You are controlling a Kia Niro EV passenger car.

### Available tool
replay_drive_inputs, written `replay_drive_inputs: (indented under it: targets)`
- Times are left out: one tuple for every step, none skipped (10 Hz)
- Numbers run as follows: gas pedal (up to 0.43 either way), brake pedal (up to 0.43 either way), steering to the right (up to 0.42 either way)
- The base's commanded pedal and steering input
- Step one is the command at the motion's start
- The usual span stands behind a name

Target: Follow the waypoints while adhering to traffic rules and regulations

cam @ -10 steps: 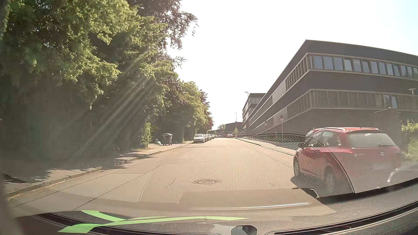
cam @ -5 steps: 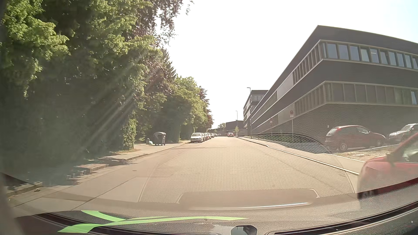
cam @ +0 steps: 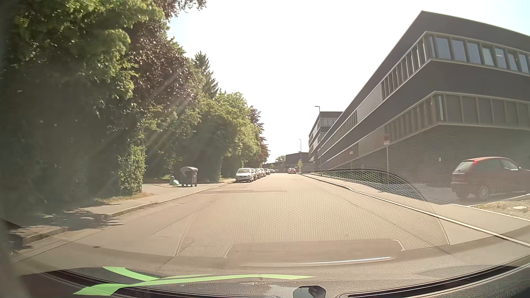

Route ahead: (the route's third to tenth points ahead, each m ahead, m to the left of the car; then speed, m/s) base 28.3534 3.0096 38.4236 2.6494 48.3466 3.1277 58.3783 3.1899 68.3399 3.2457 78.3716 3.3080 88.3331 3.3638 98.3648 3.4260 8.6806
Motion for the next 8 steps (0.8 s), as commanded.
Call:
replay_drive_inputs:
  targets:
    - [0.197,0.000,0.002]
    - [0.197,0.000,0.002]
    - [0.197,0.000,0.002]
    - [0.197,0.000,0.002]
    - [0.197,0.000,0.002]
    - [0.197,0.000,0.002]
    - [0.197,0.000,0.002]
    - [0.197,0.000,0.002]
